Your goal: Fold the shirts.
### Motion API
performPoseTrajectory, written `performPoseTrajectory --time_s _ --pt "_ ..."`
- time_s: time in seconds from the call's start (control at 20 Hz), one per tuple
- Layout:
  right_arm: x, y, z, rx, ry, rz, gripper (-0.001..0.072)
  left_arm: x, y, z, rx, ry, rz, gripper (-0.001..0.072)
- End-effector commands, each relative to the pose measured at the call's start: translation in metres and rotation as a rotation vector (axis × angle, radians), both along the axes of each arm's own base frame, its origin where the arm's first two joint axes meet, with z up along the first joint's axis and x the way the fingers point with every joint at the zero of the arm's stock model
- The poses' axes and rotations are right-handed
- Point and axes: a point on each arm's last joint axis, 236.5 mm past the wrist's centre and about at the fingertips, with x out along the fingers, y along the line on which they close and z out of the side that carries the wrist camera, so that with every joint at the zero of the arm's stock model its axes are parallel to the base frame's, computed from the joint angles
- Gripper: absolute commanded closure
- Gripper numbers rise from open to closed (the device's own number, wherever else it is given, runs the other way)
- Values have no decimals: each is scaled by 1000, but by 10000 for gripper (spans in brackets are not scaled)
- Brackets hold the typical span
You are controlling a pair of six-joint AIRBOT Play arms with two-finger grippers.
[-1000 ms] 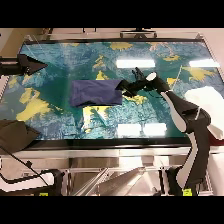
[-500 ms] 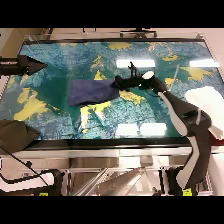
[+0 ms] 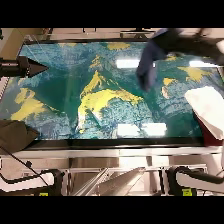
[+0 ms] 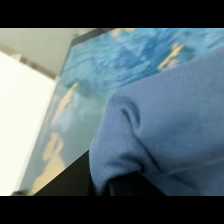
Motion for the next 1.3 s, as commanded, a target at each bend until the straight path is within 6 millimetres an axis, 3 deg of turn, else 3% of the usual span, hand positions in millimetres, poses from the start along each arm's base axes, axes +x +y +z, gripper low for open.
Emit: performPoseTrajectory --time_s 0.0,0.2,0.3,0.4,0.6,0.75,0.95,1.1,1.25 --pt "-37 -92 28 -107 13 -222 692 -6 -2 -1 -11 35 -8 705" --pt "-49 -189 36 -151 -1 -450 691 -6 -2 -1 -20 51 3 705" --pt "-40 -228 32 -169 -20 -530 691 -4 -1 -1 -21 46 10 705" --pt "-18 -264 30 -191 -89 -607 691 0 0 0 -21 35 26 704" --pt "27 -304 29 -28 -198 -696 691 15 6 4 -21 -5 84 704" --pt "29 -327 0 5 -123 -724 692 19 8 5 -21 -14 97 705" --pt "-9 -364 -65 -30 142 -808 692 13 4 3 -20 2 72 704" --pt "-59 -387 -128 -143 330 -903 694 2 -8 0 -17 26 15 705" --pt "-125 -386 -198 -112 489 -981 694 -10 -27 -3 -5 44 -62 704"
